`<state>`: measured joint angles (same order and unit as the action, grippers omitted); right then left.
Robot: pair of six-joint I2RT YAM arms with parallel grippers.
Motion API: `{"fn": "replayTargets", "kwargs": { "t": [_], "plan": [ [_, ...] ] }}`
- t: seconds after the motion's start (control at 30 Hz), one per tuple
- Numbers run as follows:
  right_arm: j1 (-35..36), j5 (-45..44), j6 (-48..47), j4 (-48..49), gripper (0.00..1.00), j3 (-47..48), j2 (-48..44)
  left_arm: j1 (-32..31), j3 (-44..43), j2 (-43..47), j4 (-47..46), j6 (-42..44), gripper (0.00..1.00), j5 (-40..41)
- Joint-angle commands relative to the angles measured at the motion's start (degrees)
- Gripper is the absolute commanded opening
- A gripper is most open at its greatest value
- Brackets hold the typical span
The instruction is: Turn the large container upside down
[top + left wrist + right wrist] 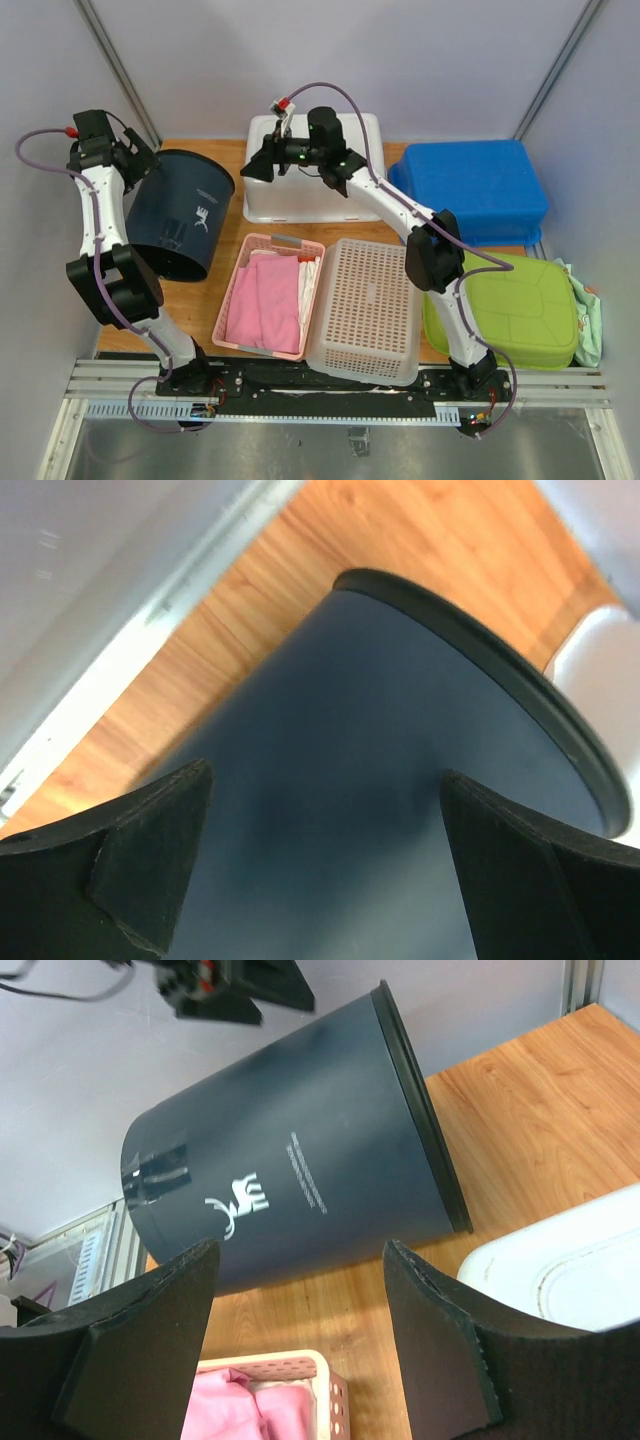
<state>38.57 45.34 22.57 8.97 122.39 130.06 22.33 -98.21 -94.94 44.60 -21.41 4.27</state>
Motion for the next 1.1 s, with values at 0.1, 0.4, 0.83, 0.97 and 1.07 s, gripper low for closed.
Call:
{"fn": "replayTargets", "kwargs": {
  "t": [0.1,0.4,0.83,0.97,1.07],
  "plan": [
    [-0.40,-2.76,1.37,2.34,0.69,8.01,4.95,-0.26,1.01,-4.14,-1.19,4.92,0.99,-16.11],
    [-1.13,-6.64,4.00,8.72,0.73,16.72,13.45,-0.26,2.56,-3.94,-1.32,6.16,0.99,-16.74],
    [-0.21,-8.24,6.78,14.36,0.77,26.15,25.21,-0.87,6.14,-2.59,-1.80,6.52,0.99,-16.62],
    [0.25,-4.24,8.07,15.77,0.79,25.90,26.39,-1.74,6.19,-2.74,-1.80,6.72,0.99,-16.60],
    [0.74,-0.30,9.01,16.65,0.81,25.89,26.97,-2.10,6.12,-2.72,-1.80,6.73,0.99,-16.58]
  ]
}}
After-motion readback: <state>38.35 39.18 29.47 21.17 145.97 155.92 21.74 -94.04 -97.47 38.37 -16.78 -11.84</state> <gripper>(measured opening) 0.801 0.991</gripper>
